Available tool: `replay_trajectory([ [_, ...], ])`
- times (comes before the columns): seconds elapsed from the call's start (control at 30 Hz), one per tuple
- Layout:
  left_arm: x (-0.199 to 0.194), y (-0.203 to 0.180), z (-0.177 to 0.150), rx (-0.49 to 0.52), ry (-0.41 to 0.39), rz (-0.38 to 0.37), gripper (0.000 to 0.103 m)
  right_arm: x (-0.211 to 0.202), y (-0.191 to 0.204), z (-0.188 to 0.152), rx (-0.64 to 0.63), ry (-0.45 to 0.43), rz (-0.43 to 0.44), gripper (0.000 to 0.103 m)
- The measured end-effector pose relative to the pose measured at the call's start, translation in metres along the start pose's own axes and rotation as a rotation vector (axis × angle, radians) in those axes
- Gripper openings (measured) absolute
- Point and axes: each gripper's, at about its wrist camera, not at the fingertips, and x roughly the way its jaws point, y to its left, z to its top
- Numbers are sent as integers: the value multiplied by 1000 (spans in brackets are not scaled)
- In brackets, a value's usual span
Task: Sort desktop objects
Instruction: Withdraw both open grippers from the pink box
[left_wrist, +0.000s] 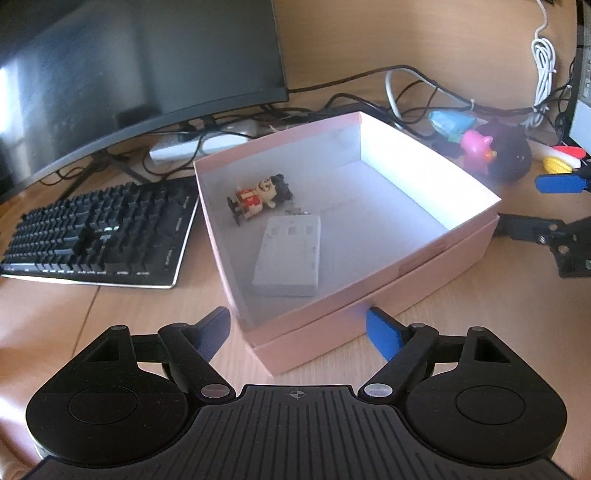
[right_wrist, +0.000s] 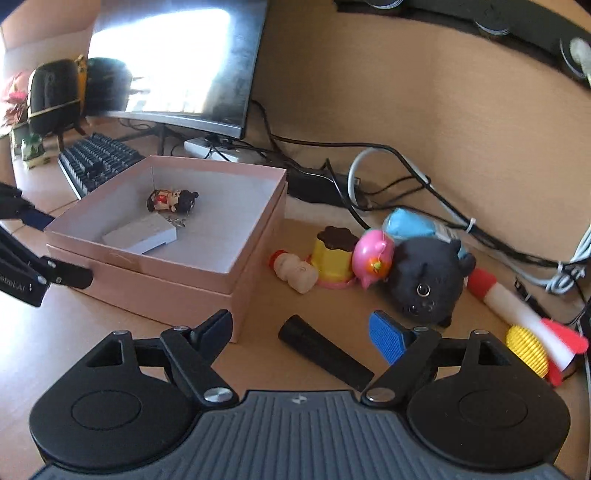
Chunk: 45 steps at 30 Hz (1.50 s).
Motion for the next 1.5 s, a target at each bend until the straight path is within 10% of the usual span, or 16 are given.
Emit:
replay_trajectory([
  [0.1,5,-3,5,-2,-8,4,83,15,-4,5,-15,4,-1,51],
  [0.43,-28,19,0,-119,-39,-5,95,62,0,27,-217,-30,66,23],
  [1.13,-32,-2,-22,-224,30,-93,100,35,32,18,-291,-63,243,23],
  [1.5,-36,9,-23,-224,22,-82,100,55,18,23,-272,-64,79,27],
])
